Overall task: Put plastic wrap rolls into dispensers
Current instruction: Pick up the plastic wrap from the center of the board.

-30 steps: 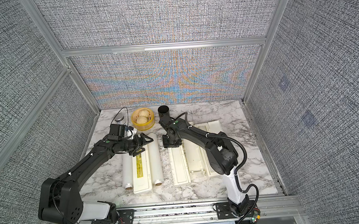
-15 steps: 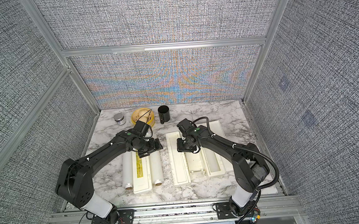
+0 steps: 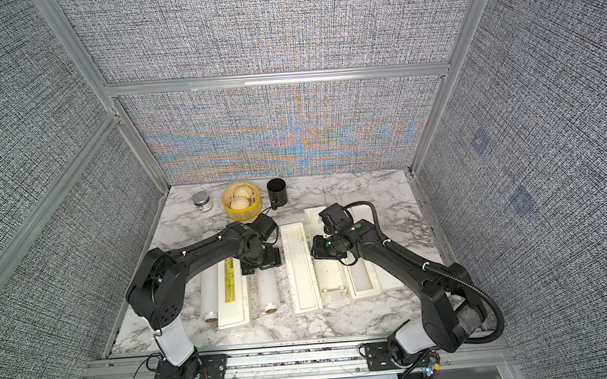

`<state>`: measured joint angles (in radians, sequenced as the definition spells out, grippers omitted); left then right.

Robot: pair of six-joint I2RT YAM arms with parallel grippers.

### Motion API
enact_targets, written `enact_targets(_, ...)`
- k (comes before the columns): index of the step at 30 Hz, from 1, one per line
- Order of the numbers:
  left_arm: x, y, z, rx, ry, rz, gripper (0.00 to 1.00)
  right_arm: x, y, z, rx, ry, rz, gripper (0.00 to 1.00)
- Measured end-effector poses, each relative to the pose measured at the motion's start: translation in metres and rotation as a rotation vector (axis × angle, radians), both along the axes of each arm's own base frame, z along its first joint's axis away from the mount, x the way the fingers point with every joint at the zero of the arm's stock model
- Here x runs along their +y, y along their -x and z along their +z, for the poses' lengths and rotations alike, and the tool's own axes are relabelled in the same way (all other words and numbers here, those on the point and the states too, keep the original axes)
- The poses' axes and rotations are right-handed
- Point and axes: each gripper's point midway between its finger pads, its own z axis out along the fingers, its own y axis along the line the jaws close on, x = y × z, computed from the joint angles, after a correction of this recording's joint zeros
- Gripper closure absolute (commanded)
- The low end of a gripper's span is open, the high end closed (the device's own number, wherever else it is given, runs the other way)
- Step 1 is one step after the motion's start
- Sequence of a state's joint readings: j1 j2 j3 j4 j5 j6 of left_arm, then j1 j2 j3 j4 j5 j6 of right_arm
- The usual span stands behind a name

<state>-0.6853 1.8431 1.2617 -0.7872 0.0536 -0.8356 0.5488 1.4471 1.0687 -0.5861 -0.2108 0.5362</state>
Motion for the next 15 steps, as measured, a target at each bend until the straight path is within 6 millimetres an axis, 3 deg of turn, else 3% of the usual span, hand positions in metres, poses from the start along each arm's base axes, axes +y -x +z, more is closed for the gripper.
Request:
enact_targets(9,0.003,0.004,-0.016,0.035,-0.062,-0.009,0.32,-0.006,0.002,0.004,-0.012,-0.01,0.0,0.55)
enact_targets(15,0.001,0.003,-0.003,0.035,-0.062,-0.035,0.4,-0.012,0.001,0.018,-0.045,-0.025,-0.012,0.55)
